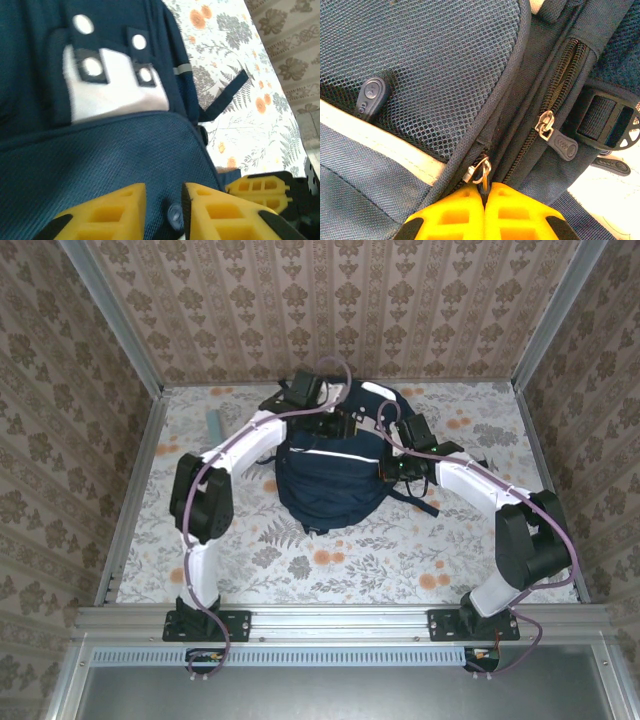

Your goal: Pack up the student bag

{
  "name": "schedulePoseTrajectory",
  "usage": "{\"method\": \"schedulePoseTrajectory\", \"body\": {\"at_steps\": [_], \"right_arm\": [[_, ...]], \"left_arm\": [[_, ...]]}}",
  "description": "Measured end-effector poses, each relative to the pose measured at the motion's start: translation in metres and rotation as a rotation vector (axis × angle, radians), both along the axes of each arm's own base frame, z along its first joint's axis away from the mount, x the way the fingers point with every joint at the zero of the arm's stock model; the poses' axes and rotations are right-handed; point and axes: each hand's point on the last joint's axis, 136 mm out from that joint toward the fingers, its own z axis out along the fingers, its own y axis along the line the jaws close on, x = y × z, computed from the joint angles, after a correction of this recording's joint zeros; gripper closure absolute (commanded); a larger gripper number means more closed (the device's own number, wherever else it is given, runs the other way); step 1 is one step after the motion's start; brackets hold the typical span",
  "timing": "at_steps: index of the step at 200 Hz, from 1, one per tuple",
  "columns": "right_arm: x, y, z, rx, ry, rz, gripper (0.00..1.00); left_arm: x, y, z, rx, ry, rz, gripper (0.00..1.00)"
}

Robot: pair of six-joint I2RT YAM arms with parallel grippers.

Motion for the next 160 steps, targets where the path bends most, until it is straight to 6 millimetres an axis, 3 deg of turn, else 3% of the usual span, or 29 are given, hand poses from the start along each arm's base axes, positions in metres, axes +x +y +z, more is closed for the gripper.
{"method": "schedulePoseTrajectory", "body": {"at_steps": [27, 58, 101, 160], "right_arm": [[-0.002, -0.001, -0.001, 0.013, 0.002, -0.007, 1.00], [-0.005, 0.001, 0.000, 0.038, -0.012, 0.003, 1.00], [-0.018, 0.009, -0.008, 0.075, 0.003, 0.044, 1.00], [-0.041, 0.038, -0.012, 0.070, 0.008, 0.156, 1.00]], "left_arm": [[0.010, -0.019, -0.026, 0.028, 0.023, -0.014, 0.82], [0.015, -0.016, -0.064, 0.098, 0.073, 0.017, 0.90], [0.020, -0.014, -0.072, 0.171, 0.085, 0.107, 0.95], [0.022, -0.008, -0.082, 0.210, 0.122, 0.174, 0.97]]}}
